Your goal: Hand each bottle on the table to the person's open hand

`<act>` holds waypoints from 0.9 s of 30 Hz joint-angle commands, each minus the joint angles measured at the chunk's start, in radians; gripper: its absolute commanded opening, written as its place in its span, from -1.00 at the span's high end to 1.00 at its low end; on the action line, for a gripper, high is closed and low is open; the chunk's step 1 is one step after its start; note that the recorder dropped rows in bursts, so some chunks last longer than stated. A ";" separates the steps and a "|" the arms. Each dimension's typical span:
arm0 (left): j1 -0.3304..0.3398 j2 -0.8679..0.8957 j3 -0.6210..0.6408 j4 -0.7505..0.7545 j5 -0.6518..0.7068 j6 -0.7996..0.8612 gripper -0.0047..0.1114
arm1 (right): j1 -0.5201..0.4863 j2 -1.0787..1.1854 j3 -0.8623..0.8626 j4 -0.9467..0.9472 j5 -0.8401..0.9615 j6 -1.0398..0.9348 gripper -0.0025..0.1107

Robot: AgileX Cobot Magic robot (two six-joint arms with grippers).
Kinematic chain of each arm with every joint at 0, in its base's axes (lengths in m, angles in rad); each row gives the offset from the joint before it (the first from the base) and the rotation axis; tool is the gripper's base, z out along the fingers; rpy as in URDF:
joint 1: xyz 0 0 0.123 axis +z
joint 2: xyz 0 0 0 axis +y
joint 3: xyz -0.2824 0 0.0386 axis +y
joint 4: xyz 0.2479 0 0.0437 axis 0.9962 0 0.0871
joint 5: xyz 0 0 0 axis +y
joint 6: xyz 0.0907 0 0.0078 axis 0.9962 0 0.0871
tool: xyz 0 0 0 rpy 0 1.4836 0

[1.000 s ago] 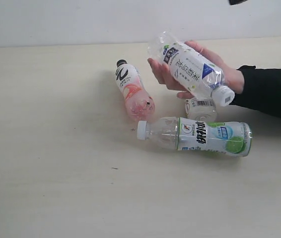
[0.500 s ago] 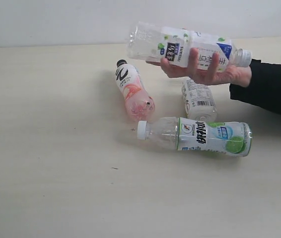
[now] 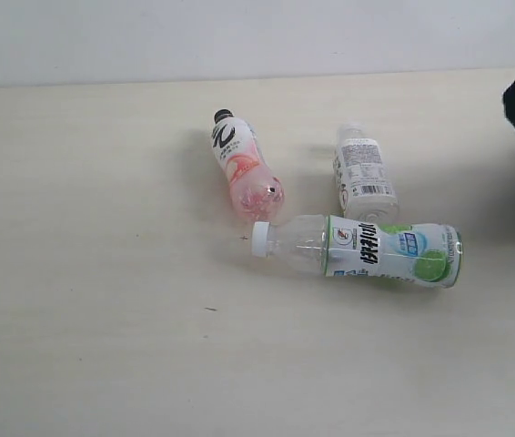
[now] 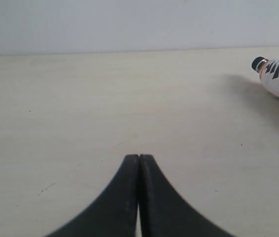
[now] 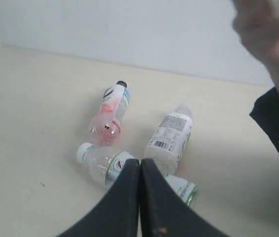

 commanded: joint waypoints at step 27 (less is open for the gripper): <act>-0.004 -0.005 0.001 0.000 -0.006 -0.004 0.88 | 0.001 -0.113 0.058 0.005 -0.162 0.021 0.95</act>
